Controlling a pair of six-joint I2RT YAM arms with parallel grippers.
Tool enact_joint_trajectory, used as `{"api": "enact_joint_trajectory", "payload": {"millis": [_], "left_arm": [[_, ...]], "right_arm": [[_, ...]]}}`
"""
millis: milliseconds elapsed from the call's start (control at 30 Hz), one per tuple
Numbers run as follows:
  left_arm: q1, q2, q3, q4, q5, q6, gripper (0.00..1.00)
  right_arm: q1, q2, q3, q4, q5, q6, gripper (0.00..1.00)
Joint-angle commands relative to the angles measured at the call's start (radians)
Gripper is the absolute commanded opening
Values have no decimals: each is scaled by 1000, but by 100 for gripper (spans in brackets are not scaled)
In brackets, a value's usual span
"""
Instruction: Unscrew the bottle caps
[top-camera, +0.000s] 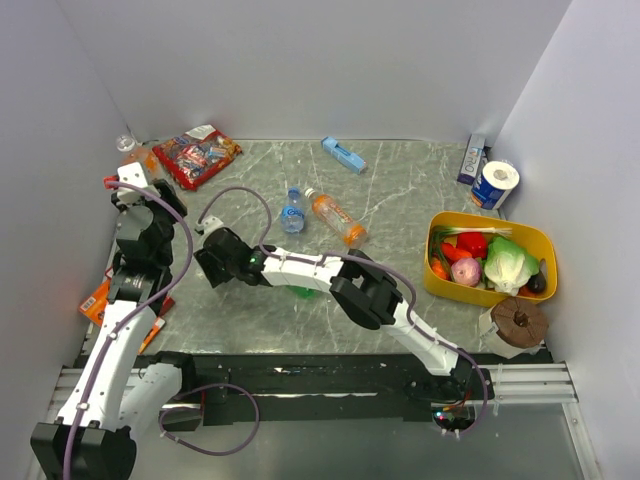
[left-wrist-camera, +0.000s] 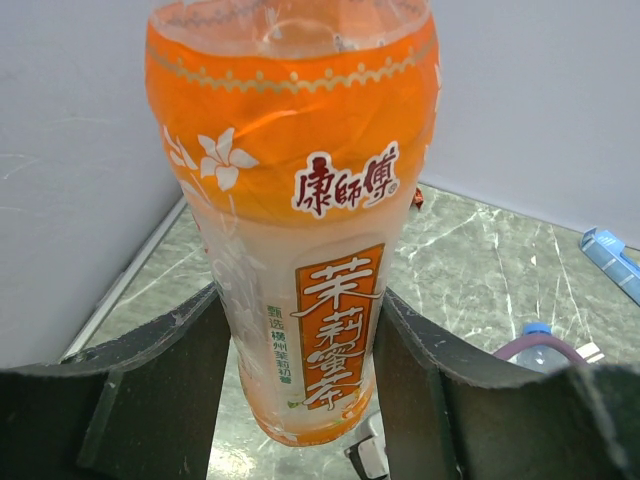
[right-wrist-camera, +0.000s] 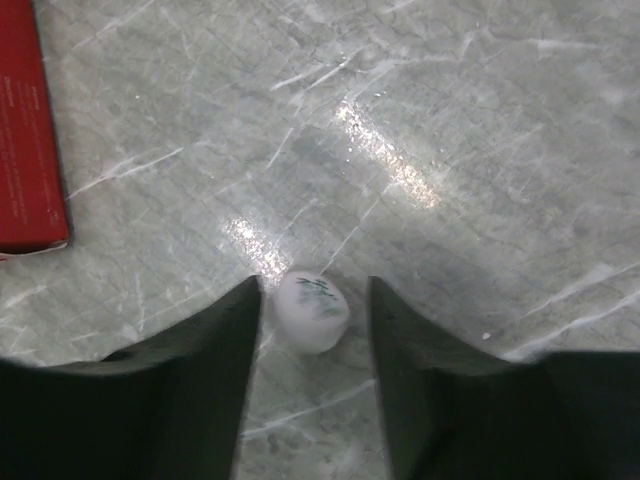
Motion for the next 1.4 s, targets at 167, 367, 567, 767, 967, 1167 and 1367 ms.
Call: {"api": "enact_joint_trajectory", "payload": {"millis": [167, 367, 567, 767, 967, 1167, 1367], "left_arm": [[7, -9, 40, 29, 67, -18, 58], [7, -2, 41, 30, 113, -15, 58], [7, -15, 28, 52, 217, -5, 58], [-45, -16, 15, 87, 385, 40, 57], [-220, -15, 0, 90, 490, 139, 57], [-379, 28, 6, 58, 610, 170, 56], [-467, 83, 26, 30, 592, 213, 55]], "right_arm": [[3, -32, -30, 44, 21, 6, 73], [3, -211, -206, 159, 10, -32, 80], [0, -519, -476, 300, 71, -88, 84], [-68, -812, -710, 265, 46, 7, 83], [-323, -1035, -718, 96, -287, 143, 81], [-359, -1139, -544, -139, -298, 41, 80], [-359, -1182, -494, -194, -292, 60, 77]]}}
